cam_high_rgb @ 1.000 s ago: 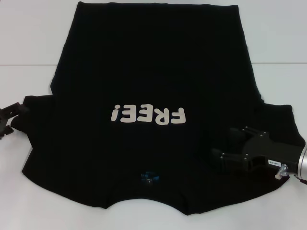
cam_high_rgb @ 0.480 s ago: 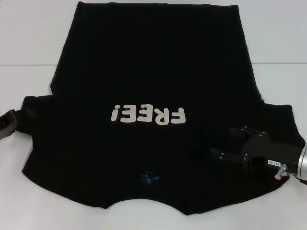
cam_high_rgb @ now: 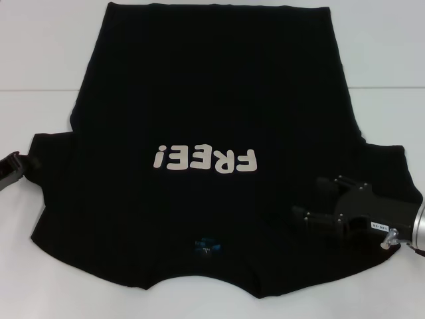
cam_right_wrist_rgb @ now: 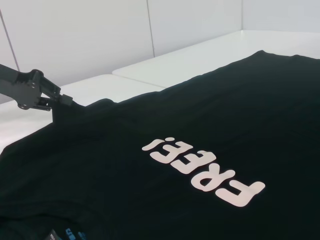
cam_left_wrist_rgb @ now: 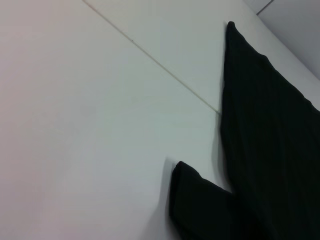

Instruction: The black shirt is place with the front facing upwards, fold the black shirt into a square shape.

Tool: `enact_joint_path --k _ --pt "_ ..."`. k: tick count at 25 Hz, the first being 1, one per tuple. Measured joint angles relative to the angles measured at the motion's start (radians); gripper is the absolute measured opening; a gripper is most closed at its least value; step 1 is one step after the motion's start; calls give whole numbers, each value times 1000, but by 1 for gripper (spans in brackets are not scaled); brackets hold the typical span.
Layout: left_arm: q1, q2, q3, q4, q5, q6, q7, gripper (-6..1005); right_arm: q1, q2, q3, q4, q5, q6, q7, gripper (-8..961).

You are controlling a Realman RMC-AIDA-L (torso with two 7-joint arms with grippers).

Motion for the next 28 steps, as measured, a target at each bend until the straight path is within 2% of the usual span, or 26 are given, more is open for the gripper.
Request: enact_joint_path --k 6,15,28 --pt "6 -4 -4 7 -8 -2 8 69 2 0 0 0 0 0 0 946" --pt "27 -5 -12 65 -53 -19 34 23 2 -2 0 0 8 0 0 945" --pt "-2 3 -9 98 -54 -5 24 23 8 0 0 -2 12 1 0 945"
